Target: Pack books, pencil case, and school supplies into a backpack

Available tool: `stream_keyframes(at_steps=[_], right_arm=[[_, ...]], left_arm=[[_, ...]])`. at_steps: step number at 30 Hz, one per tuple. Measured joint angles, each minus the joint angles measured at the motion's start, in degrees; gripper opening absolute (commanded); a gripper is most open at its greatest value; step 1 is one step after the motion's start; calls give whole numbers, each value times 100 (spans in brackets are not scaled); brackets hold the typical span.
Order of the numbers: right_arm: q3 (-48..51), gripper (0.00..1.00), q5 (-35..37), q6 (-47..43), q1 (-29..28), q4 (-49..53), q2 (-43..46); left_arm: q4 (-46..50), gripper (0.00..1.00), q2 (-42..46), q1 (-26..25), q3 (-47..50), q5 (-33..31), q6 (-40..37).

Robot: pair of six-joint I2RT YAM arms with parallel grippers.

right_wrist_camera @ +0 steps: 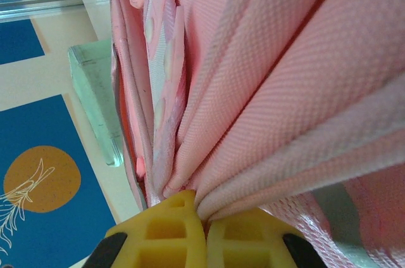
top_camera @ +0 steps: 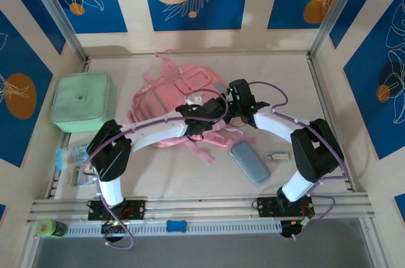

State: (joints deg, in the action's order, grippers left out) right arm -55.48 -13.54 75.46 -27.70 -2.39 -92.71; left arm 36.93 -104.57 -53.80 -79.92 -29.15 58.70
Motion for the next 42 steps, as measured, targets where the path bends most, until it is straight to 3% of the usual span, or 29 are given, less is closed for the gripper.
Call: stream_keyframes(at_steps=[14,27,33,34,39,42], right_arm=[[-175,0,-96,-179,133,140,-66],[-960,0,-898,-693,807,935,-660],[-1700,0,-1141,-1110,1152,1119,-1250],[-1705,4,-1178,-1167,1158,1104,-1274],[-1600,44,-1250,-1432,1099,1088,-1196],[-1167,58,-1248,-1314,944,1023,-815]], left_arm=[[44,1,37,11,-68,-122,-116],[-944,0,1285,313,1593,713,-811],[-955,0,1412,422,1808,911,-863],[-999,0,1414,424,1808,957,-885],[-890,0,1377,444,1694,1060,-973],[-901,0,1340,446,1598,1130,-986]])
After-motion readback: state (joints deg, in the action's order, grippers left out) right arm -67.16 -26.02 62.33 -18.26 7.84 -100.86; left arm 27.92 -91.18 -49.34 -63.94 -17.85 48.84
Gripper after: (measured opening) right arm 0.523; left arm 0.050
